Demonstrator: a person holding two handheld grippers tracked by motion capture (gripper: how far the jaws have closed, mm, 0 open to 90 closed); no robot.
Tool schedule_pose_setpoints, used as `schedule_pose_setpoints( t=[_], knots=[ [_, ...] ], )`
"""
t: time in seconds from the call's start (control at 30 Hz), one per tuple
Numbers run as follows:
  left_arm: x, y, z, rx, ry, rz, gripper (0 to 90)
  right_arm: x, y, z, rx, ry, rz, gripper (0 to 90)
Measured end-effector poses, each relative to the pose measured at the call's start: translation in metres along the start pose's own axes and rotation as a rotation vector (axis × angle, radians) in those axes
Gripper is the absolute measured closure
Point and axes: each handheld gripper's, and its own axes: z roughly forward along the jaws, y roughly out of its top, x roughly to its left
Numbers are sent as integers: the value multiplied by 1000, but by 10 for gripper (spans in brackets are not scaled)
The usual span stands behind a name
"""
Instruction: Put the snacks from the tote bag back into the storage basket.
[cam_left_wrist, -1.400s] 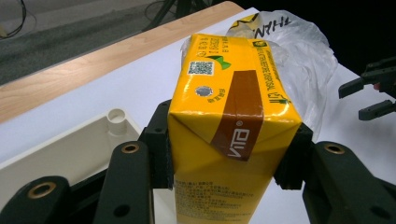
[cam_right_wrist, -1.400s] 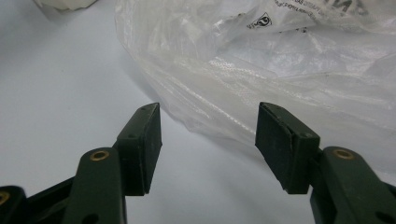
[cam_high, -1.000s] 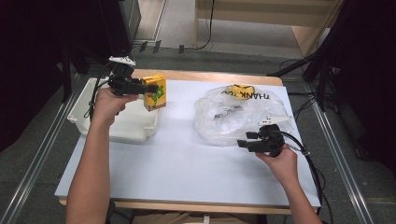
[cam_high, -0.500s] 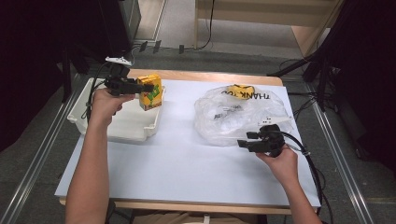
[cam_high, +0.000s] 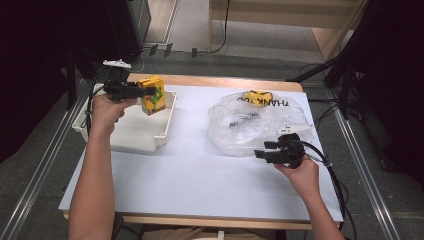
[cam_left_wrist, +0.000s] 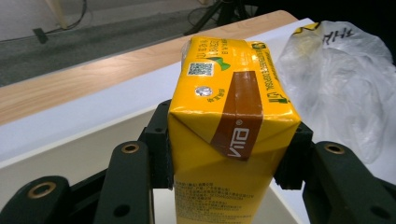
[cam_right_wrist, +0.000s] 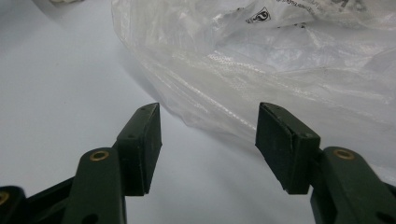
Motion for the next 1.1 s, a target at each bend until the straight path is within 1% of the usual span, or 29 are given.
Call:
schedule_pose_setpoints(
  t=[0.1,0.2,0.33,0.37,0.47,0.63,0.7,0.77,0.83,0.9,0.97,1.1],
  knots=[
    [3,-2,2,0,4,-11,521,0,0,0,2,-3,2,415],
    [6,-4,5,0,25,-16,521,0,-1,-1,3,-7,-2,415],
    [9,-7,9,5,38,-31,521,1,-1,0,4,-9,-4,415],
    [10,-8,10,10,40,-31,521,2,-1,-1,1,-8,-10,415],
    [11,-7,14,14,50,-35,521,3,-2,-2,1,-10,-7,414],
    [12,-8,23,12,44,-33,521,5,-3,-1,9,-16,-12,414],
    [13,-9,26,20,43,-29,521,6,-4,-1,13,-17,-10,414],
    [14,-10,31,30,50,-25,521,6,-5,-1,20,-18,-11,414],
    [15,-12,34,32,44,-25,521,6,-5,-1,24,-24,-17,413],
    [15,-13,38,30,44,-28,521,7,-5,-2,23,-27,-18,412],
    [15,-15,42,35,51,-21,521,6,-5,-3,20,-28,-15,413],
    [15,-17,46,42,48,-19,521,6,-5,-3,21,-30,-16,413]
  ],
)
